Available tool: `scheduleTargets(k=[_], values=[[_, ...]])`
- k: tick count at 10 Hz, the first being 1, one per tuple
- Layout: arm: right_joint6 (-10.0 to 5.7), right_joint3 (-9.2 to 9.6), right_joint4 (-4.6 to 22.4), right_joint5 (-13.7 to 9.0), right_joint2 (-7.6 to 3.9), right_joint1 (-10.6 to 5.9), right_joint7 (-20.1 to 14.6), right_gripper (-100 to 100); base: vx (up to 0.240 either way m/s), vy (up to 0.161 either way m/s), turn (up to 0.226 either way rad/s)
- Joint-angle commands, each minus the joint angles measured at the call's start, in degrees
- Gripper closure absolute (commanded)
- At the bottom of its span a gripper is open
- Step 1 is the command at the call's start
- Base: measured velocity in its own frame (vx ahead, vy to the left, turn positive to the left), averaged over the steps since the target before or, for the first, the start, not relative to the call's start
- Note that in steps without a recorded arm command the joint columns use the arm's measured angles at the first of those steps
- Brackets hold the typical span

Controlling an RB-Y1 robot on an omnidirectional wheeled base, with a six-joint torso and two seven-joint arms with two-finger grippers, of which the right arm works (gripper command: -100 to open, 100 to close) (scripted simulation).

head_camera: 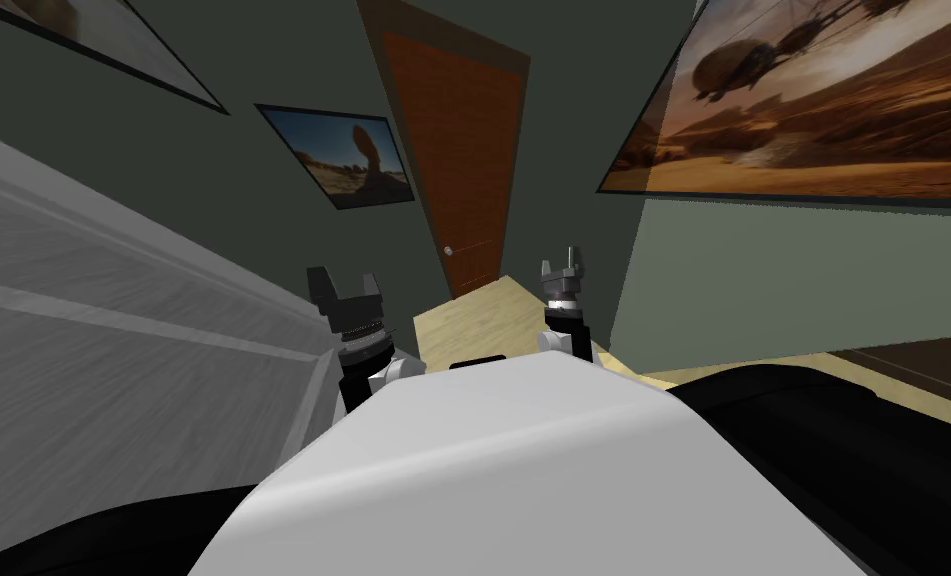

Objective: Pull the door open

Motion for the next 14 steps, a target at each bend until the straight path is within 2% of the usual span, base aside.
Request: scheduleTargets(k=[1, 5, 7, 14], values=[[-0.64, 0.05, 1.9, 1.0, -0.74, -0.54, 1.6, -100, 0.114, -0.176, 0.016], [-2.01, 0.17, 6.0, 3.0, -2.01, -1.69, 5.2, -100, 0.170, -0.034, -0.004], [-3.05, 0.26, 9.1, 4.6, -2.81, -2.57, 7.9, -100, 0.137, 0.012, -0.002], [-5.67, 0.48, 16.9, 8.6, -4.31, -4.76, 14.6, -100, 0.111, 0.025, -0.001]])
